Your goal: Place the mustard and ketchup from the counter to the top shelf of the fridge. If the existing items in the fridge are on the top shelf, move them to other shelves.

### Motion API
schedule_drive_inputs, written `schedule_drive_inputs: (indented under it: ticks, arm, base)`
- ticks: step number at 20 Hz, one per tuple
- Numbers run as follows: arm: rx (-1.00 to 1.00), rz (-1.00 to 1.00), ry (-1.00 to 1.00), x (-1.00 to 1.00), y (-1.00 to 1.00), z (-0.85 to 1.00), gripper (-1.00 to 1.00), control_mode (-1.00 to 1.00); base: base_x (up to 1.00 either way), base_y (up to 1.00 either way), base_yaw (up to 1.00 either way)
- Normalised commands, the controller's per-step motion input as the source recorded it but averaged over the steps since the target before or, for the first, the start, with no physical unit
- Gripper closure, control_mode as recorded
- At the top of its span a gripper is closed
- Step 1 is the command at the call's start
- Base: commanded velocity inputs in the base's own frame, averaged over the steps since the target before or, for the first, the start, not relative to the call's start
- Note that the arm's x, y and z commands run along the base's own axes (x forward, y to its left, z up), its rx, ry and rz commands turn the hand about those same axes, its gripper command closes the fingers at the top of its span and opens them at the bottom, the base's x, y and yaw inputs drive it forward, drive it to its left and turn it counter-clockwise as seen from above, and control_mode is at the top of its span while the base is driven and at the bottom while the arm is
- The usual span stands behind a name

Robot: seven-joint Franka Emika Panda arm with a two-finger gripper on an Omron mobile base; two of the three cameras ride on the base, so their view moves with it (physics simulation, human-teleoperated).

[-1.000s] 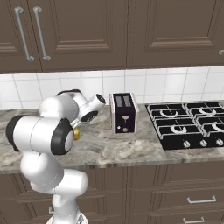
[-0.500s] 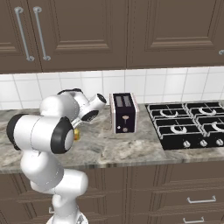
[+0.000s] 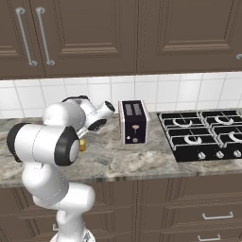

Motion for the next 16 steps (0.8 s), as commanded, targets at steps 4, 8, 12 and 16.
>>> schedule_drive_inputs:
  ticks: [4, 8, 12, 16]
  arm:
    - [0.00, -0.01, 0.00, 0.00, 0.00, 0.00, -1.00, -1.00]
    - [0.00, -0.02, 0.00, 0.00, 0.00, 0.00, -1.00, -1.00]
    - [0.03, -0.03, 0.00, 0.00, 0.00, 0.00, -1.00, -1.00]
    - [0.05, -0.02, 0.00, 0.00, 0.02, 0.00, -1.00, -1.00]
  base:
    - [0.00, 0.00, 0.00]
    - [0.00, 0.00, 0.00]
    - [0.00, 0.00, 0.00]
    - [0.00, 0.00, 0.00]
